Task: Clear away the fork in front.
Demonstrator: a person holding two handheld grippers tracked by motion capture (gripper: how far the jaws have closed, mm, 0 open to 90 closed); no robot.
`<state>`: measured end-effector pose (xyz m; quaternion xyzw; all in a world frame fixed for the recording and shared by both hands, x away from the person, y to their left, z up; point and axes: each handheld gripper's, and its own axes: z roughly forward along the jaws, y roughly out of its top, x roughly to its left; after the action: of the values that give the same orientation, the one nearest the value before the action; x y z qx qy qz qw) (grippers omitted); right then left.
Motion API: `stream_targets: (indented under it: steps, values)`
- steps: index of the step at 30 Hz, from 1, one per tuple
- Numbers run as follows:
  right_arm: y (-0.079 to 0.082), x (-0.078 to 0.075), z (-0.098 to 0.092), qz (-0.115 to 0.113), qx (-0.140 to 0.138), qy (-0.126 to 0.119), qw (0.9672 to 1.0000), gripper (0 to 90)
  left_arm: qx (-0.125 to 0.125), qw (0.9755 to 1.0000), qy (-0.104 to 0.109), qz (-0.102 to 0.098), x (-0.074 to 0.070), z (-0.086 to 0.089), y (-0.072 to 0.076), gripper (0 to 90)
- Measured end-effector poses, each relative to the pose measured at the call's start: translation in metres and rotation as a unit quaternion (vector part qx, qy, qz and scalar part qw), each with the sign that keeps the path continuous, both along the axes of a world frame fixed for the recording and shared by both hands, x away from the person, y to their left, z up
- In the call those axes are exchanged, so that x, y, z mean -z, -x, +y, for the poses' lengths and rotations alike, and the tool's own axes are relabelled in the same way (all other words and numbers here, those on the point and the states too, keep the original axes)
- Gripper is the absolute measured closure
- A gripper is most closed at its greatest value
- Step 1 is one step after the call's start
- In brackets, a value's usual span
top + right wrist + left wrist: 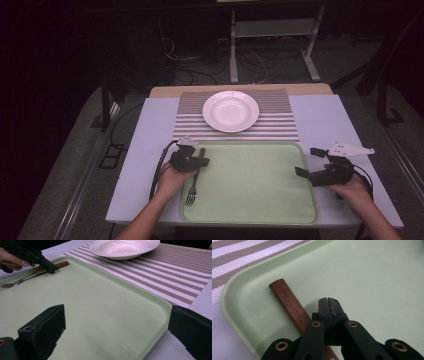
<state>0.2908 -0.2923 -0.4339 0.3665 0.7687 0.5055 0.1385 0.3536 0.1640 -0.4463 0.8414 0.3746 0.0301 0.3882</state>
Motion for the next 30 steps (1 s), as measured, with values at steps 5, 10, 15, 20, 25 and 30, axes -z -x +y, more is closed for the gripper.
stream_targets:
  steps: [5, 10, 15, 20, 25, 30]
  values:
    - [0.0, 0.0, 0.0, -0.001, -0.001, 0.002, 1.0, 1.5, -0.013, 0.9999, -0.001, -0.002, 0.0, 0.007, -0.001, 89.0]
    - [0.001, 0.0, 0.0, -0.002, -0.001, 0.003, 1.0, 1.5, -0.022, 0.9997, -0.006, -0.009, -0.001, 0.015, -0.002, 88.0]
    - [0.001, 0.0, 0.0, -0.002, -0.002, 0.004, 1.0, 1.5, -0.015, 0.9996, -0.012, -0.019, -0.002, 0.014, -0.002, 81.7]
    - [0.001, 0.0, 0.0, -0.002, -0.002, 0.005, 1.0, 1.5, -0.008, 0.9989, -0.001, -0.046, -0.008, 0.014, 0.002, 71.7]
    - [0.001, 0.0, 0.0, -0.002, -0.002, 0.006, 1.0, 1.5, 0.006, 0.997, 0.014, -0.076, -0.017, 0.017, 0.007, 58.5]
    - [0.002, -0.001, 0.0, -0.004, -0.001, 0.006, 1.0, 1.5, 0.009, 0.994, 0.033, -0.104, -0.028, 0.023, 0.015, 41.6]
